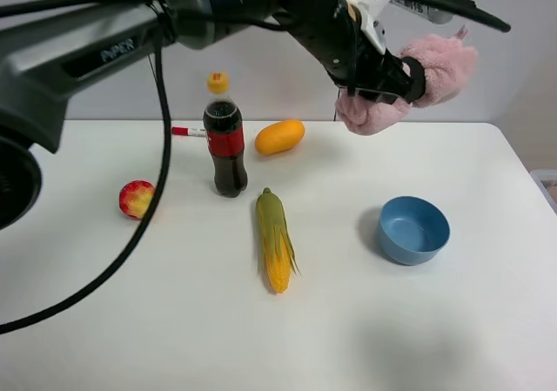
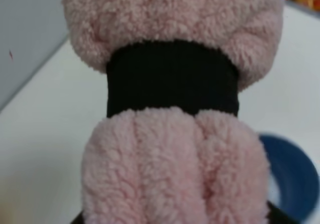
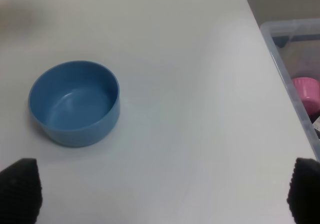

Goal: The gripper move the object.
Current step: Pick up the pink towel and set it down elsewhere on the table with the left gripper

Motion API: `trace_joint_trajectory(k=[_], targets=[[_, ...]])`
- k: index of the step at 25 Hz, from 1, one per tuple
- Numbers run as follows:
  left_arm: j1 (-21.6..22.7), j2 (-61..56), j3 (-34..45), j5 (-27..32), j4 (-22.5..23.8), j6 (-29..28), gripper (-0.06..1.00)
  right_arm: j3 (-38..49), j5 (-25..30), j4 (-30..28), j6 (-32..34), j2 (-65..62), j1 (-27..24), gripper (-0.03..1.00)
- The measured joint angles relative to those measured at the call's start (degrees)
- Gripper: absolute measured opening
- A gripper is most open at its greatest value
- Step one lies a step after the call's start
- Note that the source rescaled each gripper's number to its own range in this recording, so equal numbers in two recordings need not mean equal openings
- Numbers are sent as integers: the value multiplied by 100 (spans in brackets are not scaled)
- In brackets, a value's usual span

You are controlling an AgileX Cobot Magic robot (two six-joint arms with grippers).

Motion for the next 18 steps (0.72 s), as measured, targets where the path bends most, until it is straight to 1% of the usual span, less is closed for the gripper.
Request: trace_joint_trajectory(k=[2, 4, 10, 13, 15, 18], targets=[[0, -211, 0, 707, 44, 0, 0, 0, 0, 0, 0, 0, 0, 100], [0, -386, 0, 1133, 70, 0, 0, 0, 0, 0, 0, 0, 0, 100], [0, -855, 16, 2065, 81, -90, 0, 0, 0, 0, 0, 0, 0, 100], [0, -1195, 284, 2174, 268, -227, 0, 0, 0, 0, 0, 0, 0, 100], [0, -1464, 623, 2174, 554, -348, 0, 0, 0, 0, 0, 0, 0, 100], [0, -1968, 1394, 2188, 932, -435, 0, 0, 0, 0, 0, 0, 0, 100]])
